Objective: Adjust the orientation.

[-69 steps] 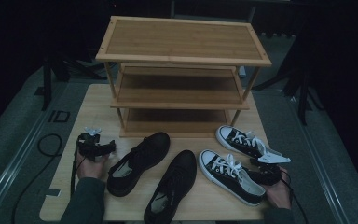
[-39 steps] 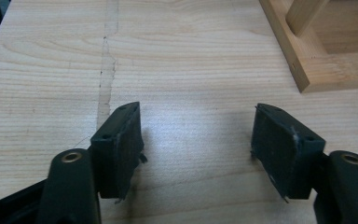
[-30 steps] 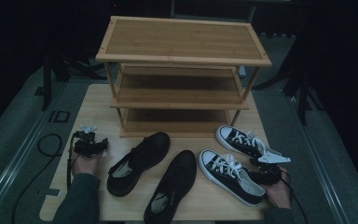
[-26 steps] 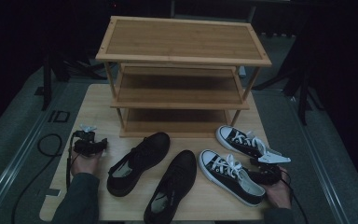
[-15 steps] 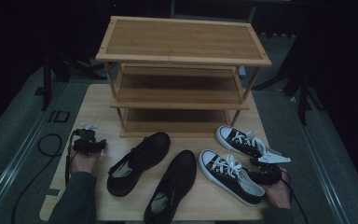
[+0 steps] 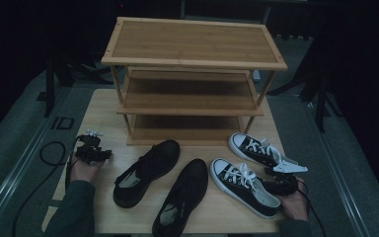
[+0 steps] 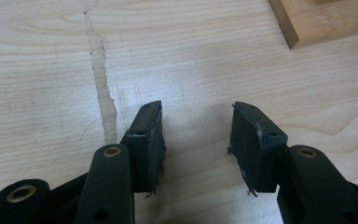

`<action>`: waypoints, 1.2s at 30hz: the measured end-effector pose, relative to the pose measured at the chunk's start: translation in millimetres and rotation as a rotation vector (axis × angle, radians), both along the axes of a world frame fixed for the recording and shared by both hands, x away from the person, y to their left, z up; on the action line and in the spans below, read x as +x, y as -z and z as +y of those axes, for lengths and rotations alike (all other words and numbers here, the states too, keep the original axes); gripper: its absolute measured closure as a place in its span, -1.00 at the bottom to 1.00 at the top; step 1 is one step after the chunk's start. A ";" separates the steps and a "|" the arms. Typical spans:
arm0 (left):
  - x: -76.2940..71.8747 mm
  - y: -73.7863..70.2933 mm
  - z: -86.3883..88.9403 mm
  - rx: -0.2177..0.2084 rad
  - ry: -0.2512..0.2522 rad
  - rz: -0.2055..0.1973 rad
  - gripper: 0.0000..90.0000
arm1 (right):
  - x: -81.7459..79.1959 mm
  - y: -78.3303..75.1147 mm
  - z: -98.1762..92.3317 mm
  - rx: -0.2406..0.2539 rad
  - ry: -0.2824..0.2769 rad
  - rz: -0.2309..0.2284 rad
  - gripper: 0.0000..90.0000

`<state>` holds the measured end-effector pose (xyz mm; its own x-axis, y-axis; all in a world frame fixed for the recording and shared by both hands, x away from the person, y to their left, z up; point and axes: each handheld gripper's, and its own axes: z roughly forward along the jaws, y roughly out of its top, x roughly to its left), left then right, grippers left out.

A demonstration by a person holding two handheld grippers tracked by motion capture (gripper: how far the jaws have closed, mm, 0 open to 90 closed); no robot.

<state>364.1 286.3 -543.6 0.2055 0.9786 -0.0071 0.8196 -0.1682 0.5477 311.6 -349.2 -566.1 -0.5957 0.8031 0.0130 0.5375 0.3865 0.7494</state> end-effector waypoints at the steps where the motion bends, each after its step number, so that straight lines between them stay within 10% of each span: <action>1: 0.0 0.0 0.0 0.000 0.000 0.000 0.23 | 0.0 0.0 0.0 0.000 0.000 0.000 -0.15; 36: -15.1 -28.6 -19.2 0.027 0.305 0.091 0.24 | 0.1 0.0 -0.1 0.002 0.000 0.000 -0.15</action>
<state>348.9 267.1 -515.0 0.4892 0.8721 -0.0137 0.7744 -0.4271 0.4667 311.7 -349.3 -566.1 -0.5954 0.8033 0.0152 0.5380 0.3845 0.7502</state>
